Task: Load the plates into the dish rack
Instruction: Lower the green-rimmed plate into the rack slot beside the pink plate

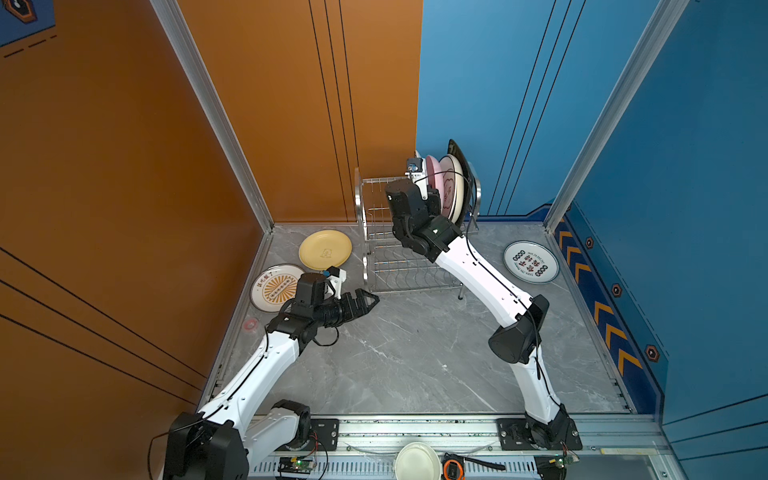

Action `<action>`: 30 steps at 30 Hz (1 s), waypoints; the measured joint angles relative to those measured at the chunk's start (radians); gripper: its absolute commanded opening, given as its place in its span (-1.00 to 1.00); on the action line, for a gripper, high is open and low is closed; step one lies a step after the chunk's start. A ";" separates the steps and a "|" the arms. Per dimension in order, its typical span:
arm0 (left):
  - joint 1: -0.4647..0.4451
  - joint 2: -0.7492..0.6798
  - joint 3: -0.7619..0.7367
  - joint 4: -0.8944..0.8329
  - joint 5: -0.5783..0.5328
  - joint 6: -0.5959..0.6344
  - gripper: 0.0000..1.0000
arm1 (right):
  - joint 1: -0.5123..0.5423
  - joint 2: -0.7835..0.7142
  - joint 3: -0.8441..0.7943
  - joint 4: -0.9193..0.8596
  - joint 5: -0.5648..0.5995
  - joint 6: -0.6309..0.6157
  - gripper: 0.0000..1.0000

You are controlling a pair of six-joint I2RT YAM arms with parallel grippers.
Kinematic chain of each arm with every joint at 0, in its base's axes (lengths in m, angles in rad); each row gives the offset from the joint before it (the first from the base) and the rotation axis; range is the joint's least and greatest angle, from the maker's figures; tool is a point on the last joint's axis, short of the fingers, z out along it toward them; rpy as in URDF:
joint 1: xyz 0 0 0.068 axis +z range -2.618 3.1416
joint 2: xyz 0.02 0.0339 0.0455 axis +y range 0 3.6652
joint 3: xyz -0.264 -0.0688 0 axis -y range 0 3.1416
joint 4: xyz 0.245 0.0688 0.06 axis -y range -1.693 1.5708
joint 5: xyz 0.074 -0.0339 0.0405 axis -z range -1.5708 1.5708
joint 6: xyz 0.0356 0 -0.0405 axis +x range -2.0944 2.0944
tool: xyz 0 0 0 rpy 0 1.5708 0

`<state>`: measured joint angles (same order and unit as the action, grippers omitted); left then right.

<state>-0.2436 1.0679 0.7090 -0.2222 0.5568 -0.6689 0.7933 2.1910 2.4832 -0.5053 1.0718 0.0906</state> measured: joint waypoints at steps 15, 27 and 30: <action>0.017 0.021 0.000 0.000 0.000 0.006 0.96 | 0.000 0.000 0.011 -0.045 -0.039 0.064 -0.29; 0.029 0.048 0.000 0.003 0.000 0.019 0.96 | 0.027 -0.022 0.011 -0.080 -0.058 0.058 0.08; 0.029 0.055 0.000 0.011 0.000 0.019 0.96 | 0.039 -0.037 0.011 -0.085 -0.061 0.056 0.17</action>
<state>-0.2142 1.1233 0.7090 -0.2108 0.5564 -0.6502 0.8318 2.1544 2.4939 -0.5907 1.0103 0.1467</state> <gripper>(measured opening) 0.982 0.563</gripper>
